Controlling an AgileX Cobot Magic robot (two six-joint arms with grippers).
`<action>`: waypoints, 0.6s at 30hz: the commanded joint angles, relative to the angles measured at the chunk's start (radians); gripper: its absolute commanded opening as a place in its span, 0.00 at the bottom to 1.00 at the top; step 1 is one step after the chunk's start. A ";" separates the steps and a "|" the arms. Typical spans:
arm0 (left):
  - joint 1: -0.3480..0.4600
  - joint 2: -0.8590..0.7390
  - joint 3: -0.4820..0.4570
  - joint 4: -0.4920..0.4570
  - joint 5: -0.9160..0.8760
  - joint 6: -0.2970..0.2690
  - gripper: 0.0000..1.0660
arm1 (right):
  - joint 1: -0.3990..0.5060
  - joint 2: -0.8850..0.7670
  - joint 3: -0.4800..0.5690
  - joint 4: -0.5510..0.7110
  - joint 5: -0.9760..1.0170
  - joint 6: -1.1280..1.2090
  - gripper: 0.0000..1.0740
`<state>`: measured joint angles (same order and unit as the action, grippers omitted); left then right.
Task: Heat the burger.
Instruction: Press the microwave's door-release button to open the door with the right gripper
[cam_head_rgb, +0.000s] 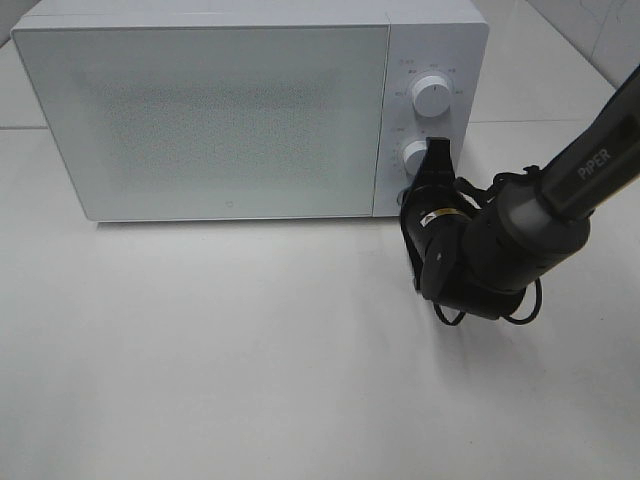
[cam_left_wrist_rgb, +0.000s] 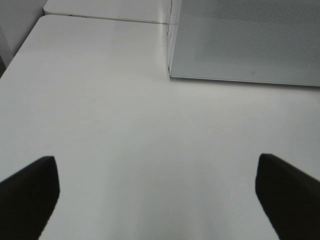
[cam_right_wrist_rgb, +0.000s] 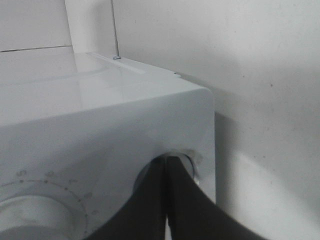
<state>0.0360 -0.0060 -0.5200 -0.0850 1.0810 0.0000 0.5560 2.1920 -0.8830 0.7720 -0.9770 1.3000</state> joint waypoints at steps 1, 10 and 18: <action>0.002 -0.003 0.002 -0.005 -0.011 0.000 0.94 | -0.009 0.005 -0.043 0.004 -0.055 -0.030 0.00; 0.002 -0.003 0.002 -0.005 -0.011 0.000 0.94 | -0.009 0.031 -0.096 0.012 -0.151 -0.056 0.00; 0.002 -0.003 0.002 -0.005 -0.011 0.000 0.94 | -0.020 0.031 -0.165 0.009 -0.180 -0.107 0.00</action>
<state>0.0360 -0.0060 -0.5200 -0.0850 1.0810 0.0000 0.5770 2.2330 -0.9700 0.8910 -0.9870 1.2050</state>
